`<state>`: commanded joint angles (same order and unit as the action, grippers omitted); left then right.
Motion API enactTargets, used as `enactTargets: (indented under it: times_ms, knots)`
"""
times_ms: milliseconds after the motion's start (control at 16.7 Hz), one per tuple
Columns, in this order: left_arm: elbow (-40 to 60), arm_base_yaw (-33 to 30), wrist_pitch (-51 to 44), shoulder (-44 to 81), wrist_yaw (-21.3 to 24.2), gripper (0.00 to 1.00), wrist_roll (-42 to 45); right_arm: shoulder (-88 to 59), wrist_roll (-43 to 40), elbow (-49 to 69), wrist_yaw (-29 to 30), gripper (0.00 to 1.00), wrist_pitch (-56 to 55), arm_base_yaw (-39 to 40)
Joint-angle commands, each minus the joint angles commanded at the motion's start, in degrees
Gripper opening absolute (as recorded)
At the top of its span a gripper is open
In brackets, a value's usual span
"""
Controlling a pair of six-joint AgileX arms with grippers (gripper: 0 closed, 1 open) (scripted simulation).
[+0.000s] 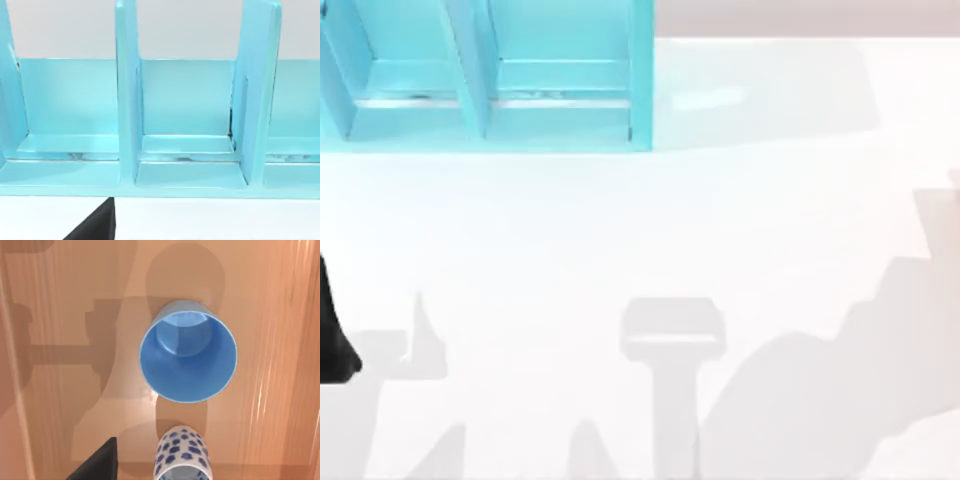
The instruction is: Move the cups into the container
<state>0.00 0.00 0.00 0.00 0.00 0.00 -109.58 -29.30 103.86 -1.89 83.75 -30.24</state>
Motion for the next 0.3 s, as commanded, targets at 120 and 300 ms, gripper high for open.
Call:
enactTargets:
  times_ms: [120,300]
  knots:
    - [0.0,0.0,0.0,0.0,0.0,1.00,0.0,0.0,0.0,4.4,0.0,1.00,4.2,0.0]
    - [0.0,0.0,0.0,0.0,0.0,1.00,0.0,0.0,0.1,6.9,0.0,1.00,6.6,0.0]
